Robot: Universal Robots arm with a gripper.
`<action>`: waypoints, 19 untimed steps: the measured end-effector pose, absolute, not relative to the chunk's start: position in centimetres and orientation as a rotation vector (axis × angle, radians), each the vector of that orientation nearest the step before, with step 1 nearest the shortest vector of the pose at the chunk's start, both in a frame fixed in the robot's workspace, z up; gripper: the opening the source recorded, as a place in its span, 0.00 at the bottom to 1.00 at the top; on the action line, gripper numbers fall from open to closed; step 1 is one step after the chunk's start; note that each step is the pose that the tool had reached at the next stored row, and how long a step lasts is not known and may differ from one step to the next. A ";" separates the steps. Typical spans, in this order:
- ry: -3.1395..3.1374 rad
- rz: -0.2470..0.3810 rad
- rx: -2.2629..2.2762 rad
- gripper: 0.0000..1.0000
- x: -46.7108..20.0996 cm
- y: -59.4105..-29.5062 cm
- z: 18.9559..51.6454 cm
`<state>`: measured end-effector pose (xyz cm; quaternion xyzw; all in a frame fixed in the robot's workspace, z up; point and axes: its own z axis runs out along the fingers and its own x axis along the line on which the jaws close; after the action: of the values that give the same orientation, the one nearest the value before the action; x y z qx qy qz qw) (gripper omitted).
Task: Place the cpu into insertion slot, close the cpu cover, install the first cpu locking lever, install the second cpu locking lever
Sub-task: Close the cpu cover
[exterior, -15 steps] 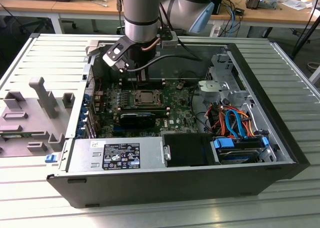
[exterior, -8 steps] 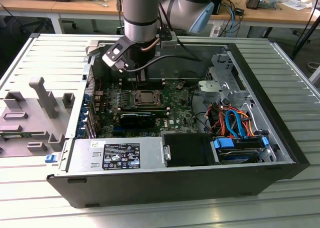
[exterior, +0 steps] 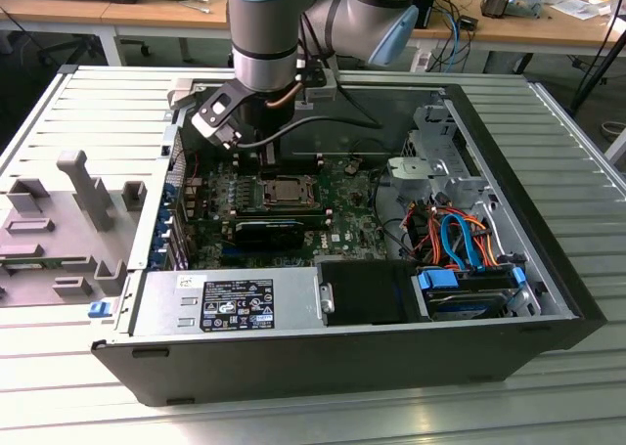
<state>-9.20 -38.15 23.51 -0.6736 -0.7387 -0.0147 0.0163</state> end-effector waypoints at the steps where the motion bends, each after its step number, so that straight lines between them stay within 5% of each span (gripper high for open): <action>1: -2.297 -0.046 -2.095 0.11 -9.2 -38.1 23.5; 19: -2.300 -0.046 -2.091 0.11 -9.7 -38.2 22.9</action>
<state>-9.65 -38.22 22.87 -0.6724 -0.7398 -0.0148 0.0164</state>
